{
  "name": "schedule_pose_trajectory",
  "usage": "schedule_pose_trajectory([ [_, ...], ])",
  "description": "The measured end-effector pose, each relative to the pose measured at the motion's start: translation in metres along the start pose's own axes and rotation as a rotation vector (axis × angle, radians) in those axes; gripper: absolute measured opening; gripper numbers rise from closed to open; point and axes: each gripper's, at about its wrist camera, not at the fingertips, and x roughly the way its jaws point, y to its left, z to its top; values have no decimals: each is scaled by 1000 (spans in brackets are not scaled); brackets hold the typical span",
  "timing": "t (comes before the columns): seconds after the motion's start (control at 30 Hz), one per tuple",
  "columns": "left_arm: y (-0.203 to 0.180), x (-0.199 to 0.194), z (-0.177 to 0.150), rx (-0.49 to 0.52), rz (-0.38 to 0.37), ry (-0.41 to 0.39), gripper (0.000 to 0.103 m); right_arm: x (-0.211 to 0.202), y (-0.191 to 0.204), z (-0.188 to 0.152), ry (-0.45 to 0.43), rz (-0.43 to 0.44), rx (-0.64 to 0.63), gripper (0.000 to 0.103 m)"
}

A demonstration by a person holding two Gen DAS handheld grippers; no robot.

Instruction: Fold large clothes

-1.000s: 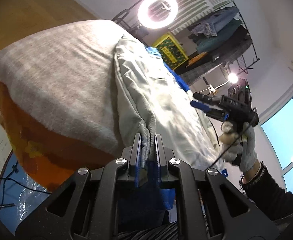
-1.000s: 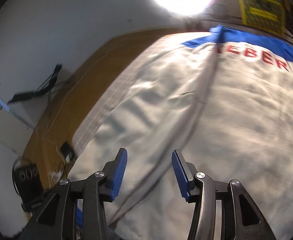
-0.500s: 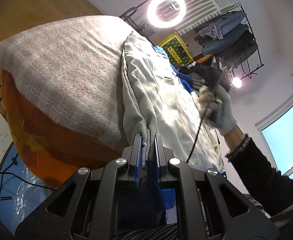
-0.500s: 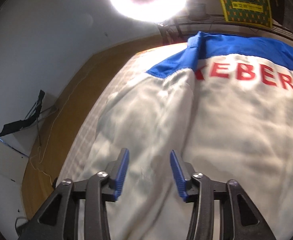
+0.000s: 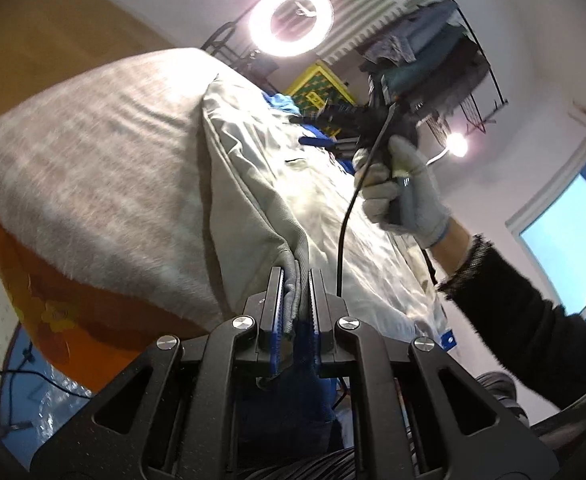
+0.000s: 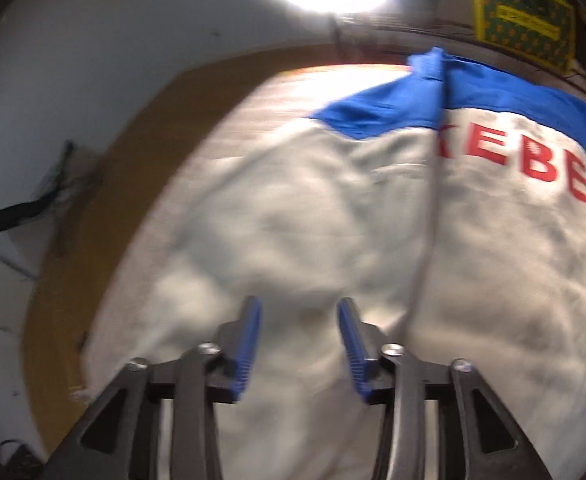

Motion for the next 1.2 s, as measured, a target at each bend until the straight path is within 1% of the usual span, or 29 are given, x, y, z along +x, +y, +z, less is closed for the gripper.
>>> schedule_pose_trajectory([
  [0.03,-2,1,1,6,-4,1,9,-7,12,-2,5,31,-24,58],
  [0.07,-3,2,1,10,-7,3,9,-14,27,-6,16,57,-58,61],
  [0.13,-3,4,2,13,-10,5,9,-22,65,-15,74,86,-145,63],
  [0.2,-4,6,2,20,-12,6,9,-21,100,-23,126,77,-218,62],
  [0.3,-6,8,3,28,-16,7,9,-7,137,-34,186,30,-294,62],
  [0.37,-8,9,3,31,-22,5,9,5,145,-38,208,-9,-314,62],
  [0.4,-9,9,4,34,-22,4,9,16,151,-38,226,-24,-308,62],
  [0.5,-12,9,4,44,-24,3,9,36,152,-42,256,-45,-271,62],
  [0.67,-15,16,3,57,-27,21,9,56,153,-45,276,-121,-249,62],
  [0.77,-20,19,2,78,-23,31,8,68,154,-48,293,-170,-262,61],
  [0.8,-22,20,3,86,-21,34,8,71,154,-50,298,-187,-270,59],
  [0.9,-26,22,3,109,-8,45,8,78,150,-54,305,-239,-280,37],
  [0.93,-27,22,3,110,-7,46,8,78,147,-55,303,-256,-280,26],
  [0.97,-28,22,3,112,-6,49,8,78,142,-56,299,-267,-276,18],
  [1.0,-30,22,3,115,-4,50,8,76,138,-57,290,-262,-264,14],
  [1.03,-31,22,3,121,-2,52,8,73,134,-57,283,-254,-254,8],
  [1.07,-34,21,3,128,0,53,8,69,130,-57,273,-243,-239,5],
  [1.2,-49,22,1,166,6,57,8,43,115,-59,202,-169,-178,3],
])
